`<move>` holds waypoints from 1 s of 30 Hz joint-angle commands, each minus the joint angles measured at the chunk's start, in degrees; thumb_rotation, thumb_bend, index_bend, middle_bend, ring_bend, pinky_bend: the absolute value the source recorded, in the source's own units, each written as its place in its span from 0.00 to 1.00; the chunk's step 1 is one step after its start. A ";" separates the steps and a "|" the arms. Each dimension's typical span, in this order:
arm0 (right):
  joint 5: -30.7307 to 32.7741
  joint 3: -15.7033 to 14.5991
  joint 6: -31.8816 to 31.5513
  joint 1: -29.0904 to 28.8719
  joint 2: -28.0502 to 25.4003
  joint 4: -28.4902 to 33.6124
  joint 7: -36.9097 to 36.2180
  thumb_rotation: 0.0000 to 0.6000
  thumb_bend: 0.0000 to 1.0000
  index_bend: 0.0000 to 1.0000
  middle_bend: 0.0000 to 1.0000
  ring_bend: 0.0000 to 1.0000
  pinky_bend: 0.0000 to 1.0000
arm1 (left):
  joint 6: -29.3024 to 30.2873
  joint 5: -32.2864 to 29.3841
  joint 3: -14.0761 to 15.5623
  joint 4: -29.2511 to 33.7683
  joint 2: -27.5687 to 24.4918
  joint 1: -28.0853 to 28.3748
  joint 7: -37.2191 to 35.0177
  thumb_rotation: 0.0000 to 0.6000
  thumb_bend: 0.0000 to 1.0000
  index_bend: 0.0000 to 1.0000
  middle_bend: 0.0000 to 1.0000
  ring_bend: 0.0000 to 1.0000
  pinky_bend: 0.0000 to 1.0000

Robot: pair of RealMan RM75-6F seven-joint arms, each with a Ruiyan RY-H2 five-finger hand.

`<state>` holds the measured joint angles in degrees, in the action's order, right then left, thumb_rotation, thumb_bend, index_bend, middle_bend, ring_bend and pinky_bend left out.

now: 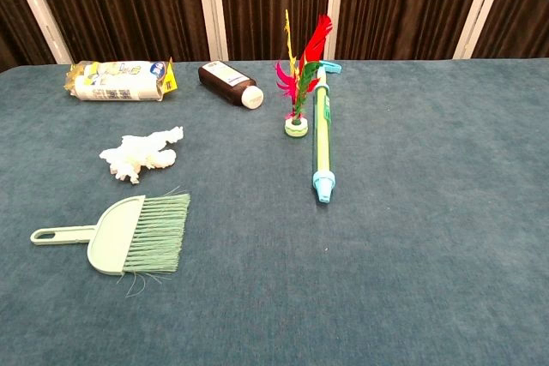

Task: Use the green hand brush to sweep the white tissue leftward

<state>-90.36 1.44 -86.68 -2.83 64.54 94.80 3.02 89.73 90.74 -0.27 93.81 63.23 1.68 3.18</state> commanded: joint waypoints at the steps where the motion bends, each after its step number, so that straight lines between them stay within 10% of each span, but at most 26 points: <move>1: 0.06 0.04 0.06 -0.04 0.00 -0.01 -0.02 1.00 0.38 0.00 0.00 0.00 0.00 | -0.10 -0.07 0.03 0.04 -0.01 0.00 0.10 1.00 0.05 0.00 0.00 0.00 0.00; 8: -0.04 -0.04 0.00 0.02 -0.03 0.11 0.01 1.00 0.38 0.00 0.00 0.00 0.00 | -0.79 -0.19 0.24 0.52 -0.25 0.17 0.98 1.00 0.05 0.00 0.07 0.08 0.14; 11: -0.10 -0.02 -0.09 0.03 -0.03 0.25 0.03 1.00 0.38 0.00 0.00 0.00 0.00 | -0.87 -0.51 -0.29 0.74 0.03 0.49 3.52 1.00 0.08 0.00 0.54 0.56 0.63; 15: 0.03 -0.11 0.38 -0.11 -0.02 0.26 0.11 1.00 0.38 0.00 0.00 0.00 0.00 | -4.91 -3.03 -1.14 3.28 1.11 2.48 7.43 1.00 0.17 0.24 0.97 0.96 0.95; 18: 0.02 -0.01 0.17 -0.07 -0.11 0.42 -0.33 1.00 0.38 0.00 0.00 0.00 0.00 | -9.73 -5.81 -1.65 5.00 1.94 4.76 11.48 1.00 0.25 0.39 1.00 1.00 1.00; 30: -0.21 -0.07 -0.10 0.03 -0.37 0.41 -1.47 1.00 0.38 0.00 0.00 0.00 0.00 | -23.00 -22.34 -5.79 6.70 14.43 14.40 31.24 1.00 0.34 0.44 1.00 1.00 1.00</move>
<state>-90.57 1.37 -86.77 -2.81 64.18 95.20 1.54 68.95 71.96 -4.67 100.42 74.47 13.70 30.94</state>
